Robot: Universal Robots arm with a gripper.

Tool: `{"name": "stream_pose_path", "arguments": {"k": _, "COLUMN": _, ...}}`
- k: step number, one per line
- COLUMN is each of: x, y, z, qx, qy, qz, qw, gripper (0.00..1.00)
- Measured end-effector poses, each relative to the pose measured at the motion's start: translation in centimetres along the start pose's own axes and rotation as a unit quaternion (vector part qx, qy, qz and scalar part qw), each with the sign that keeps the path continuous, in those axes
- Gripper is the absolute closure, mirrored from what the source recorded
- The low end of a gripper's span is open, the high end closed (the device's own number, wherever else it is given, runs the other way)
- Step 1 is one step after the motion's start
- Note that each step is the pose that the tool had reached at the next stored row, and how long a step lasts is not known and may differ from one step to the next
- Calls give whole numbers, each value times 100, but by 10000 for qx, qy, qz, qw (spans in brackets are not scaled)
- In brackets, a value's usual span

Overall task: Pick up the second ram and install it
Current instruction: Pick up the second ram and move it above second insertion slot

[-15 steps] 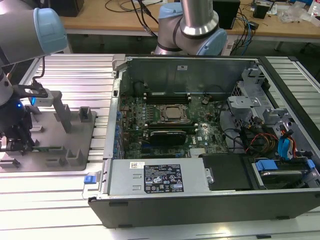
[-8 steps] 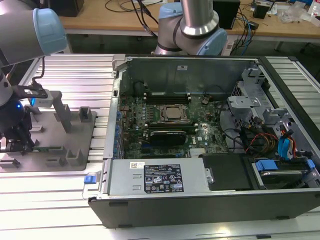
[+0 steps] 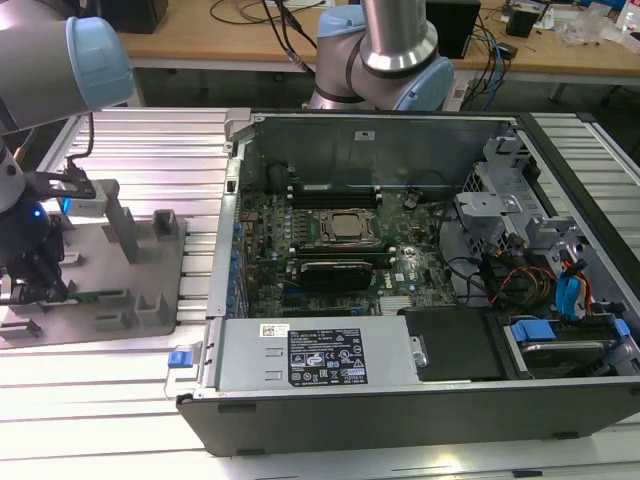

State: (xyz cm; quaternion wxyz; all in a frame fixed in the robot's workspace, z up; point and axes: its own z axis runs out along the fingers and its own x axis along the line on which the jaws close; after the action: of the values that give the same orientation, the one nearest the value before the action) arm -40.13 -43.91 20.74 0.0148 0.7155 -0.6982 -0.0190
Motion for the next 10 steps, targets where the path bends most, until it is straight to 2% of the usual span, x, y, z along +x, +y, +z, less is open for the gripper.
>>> {"name": "stream_pose_path", "arguments": {"k": 3, "x": 0, "y": 0, "z": 7, "qx": 2, "qy": -21, "qz": 445, "qw": 9990, "gripper": 90}}
{"name": "stream_pose_path", "arguments": {"k": 10, "x": 0, "y": 0, "z": 3, "qx": 4, "qy": -24, "qz": 491, "qw": 9988, "gripper": 90}}
